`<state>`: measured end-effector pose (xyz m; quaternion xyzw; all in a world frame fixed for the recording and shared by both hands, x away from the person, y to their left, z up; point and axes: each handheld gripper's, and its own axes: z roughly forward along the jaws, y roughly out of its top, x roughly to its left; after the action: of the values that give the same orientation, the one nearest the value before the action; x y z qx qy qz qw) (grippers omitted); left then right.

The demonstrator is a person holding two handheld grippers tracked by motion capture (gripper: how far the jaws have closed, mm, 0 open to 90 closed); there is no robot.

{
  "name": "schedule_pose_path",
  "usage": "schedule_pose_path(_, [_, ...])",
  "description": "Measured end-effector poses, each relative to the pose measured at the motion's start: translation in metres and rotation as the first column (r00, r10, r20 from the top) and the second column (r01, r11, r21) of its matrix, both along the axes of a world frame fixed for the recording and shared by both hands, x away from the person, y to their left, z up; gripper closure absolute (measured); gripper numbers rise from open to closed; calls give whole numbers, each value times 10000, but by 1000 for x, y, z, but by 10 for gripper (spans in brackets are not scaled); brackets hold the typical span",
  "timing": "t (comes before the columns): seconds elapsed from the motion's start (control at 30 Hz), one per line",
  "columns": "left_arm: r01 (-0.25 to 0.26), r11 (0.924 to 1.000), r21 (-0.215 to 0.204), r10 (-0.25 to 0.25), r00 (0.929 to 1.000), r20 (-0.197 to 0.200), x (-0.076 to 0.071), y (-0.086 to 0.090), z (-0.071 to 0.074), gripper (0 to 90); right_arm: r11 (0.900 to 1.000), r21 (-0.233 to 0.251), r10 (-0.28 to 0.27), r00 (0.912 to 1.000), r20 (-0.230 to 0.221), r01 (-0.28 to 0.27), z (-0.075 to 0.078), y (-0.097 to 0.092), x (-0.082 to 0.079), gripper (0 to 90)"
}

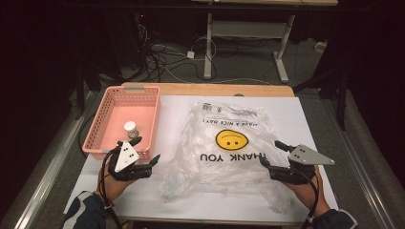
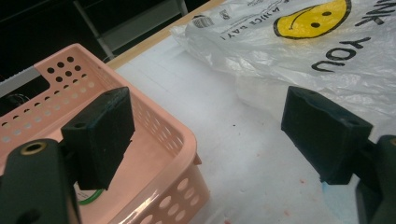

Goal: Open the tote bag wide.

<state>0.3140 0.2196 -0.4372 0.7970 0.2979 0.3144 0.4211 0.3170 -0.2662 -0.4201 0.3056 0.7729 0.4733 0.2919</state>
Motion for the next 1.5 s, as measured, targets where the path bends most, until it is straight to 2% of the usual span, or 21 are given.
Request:
schedule_pose_path(0.33, [17, 9999, 145, -17, 10000, 2, -1, 2, -1, 170, 9996, -66, -275, 9996, -10, 274, 1, -8, 7, 272])
schedule_pose_path(0.37, [23, 9996, 299, -23, 10000, -2, -2, 3, -2, 170, 9994, -89, -335, 9994, 20, 335, 3, -9, 8, 275])
schedule_pose_path(0.5, [4, 9998, 194, -4, 10000, -21, -2, 4, -1, 170, 9970, -26, -778, 9969, 119, 778, 8, -17, 16, 292])
schedule_pose_path(0.7, [71, 9995, 317, -69, 10000, -67, -1, 2, -2, 170, 9889, -115, -1477, 9890, 83, 1478, 14, -32, 32, 305])
schedule_pose_path(0.87, [145, 9994, 321, -143, 9999, -92, -3, 0, -3, 170, 9827, -682, -1750, 9839, -370, 1722, 15, -40, 55, 314])
schedule_pose_path(0.9, [139, 9992, 361, -136, 9999, -92, -4, 0, -3, 170, 9805, -864, -1801, 9831, -338, 1766, 15, -42, 61, 325])
schedule_pose_path(1.03, [115, 9988, 466, -112, 9999, -62, -4, -1, -3, 170, 9740, -882, -2158, 9733, -786, 2089, 18, -46, 92, 346])
schedule_pose_path(1.13, [151, 9981, 589, -149, 9999, -26, -4, -3, -3, 170, 9667, -1152, -2397, 9662, -946, 2286, 18, -47, 115, 368])
schedule_pose_path(1.23, [165, 9982, 570, -163, 9999, -41, -3, -4, -3, 170, 9637, -1295, -2511, 9573, -1430, 2334, 14, -44, 139, 389])
schedule_pose_path(1.5, [291, 9955, 897, -302, 9995, 102, -6, -6, -3, 170, 9451, -1913, -3082, 9176, -2510, 2651, -5, -30, 186, 484])
